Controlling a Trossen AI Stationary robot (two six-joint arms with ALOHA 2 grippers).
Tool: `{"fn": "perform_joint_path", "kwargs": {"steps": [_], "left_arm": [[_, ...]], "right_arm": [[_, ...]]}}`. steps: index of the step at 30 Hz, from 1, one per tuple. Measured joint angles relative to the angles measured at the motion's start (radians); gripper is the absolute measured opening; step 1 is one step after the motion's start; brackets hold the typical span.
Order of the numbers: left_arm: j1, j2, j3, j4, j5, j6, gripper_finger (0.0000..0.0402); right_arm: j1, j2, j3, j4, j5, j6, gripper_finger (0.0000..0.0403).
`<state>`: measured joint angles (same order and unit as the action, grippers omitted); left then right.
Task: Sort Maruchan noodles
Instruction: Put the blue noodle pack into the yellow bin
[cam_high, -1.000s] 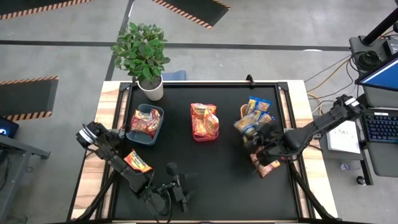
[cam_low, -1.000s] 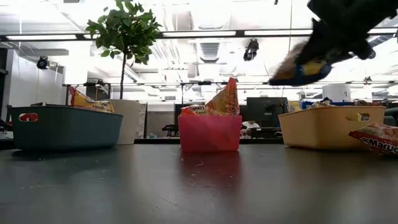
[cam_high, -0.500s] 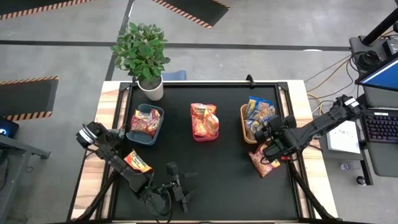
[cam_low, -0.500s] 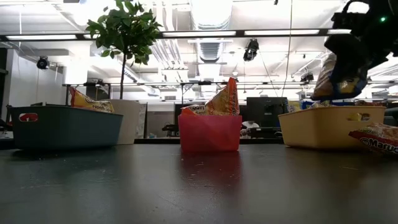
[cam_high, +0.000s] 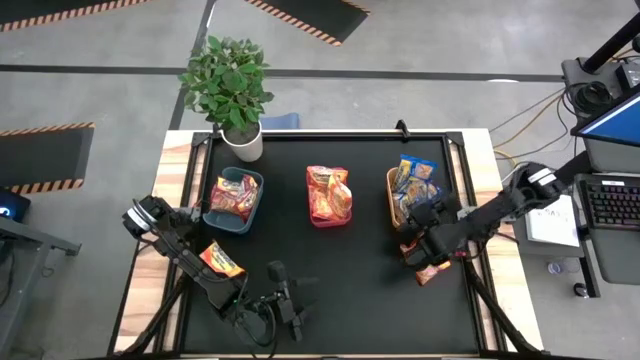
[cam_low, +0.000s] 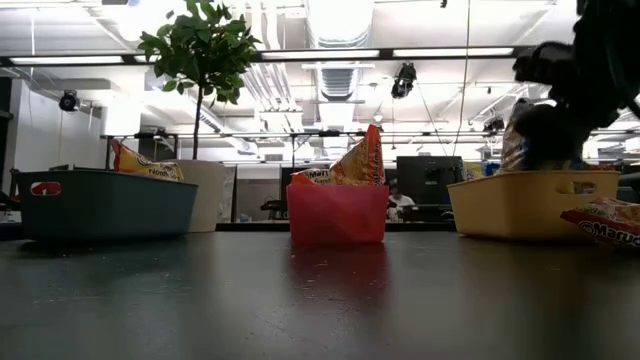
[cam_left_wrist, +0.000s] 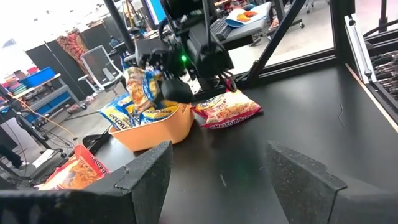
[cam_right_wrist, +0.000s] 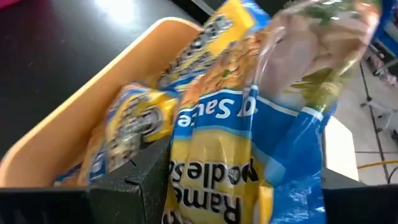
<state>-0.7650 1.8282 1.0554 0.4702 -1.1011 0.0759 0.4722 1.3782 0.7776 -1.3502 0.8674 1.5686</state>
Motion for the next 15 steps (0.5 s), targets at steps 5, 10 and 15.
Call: {"fn": "perform_joint_path", "kwargs": {"steps": [5,10,15], "left_arm": [[0.001,0.000,-0.002,0.000,0.000,-0.011,0.0239],[0.001,0.000,-0.002,0.000,0.000,-0.021,0.0239],[0.001,0.003,-0.002,-0.006,0.001,-0.033,0.0239]], "right_arm": [[-0.025,0.093,0.000,0.104,-0.008,-0.090,0.0201],[-0.052,0.155,0.003,0.101,-0.008,-0.097,0.0200],[-0.054,0.152,0.003,0.103,-0.016,-0.104,0.0201]]}}
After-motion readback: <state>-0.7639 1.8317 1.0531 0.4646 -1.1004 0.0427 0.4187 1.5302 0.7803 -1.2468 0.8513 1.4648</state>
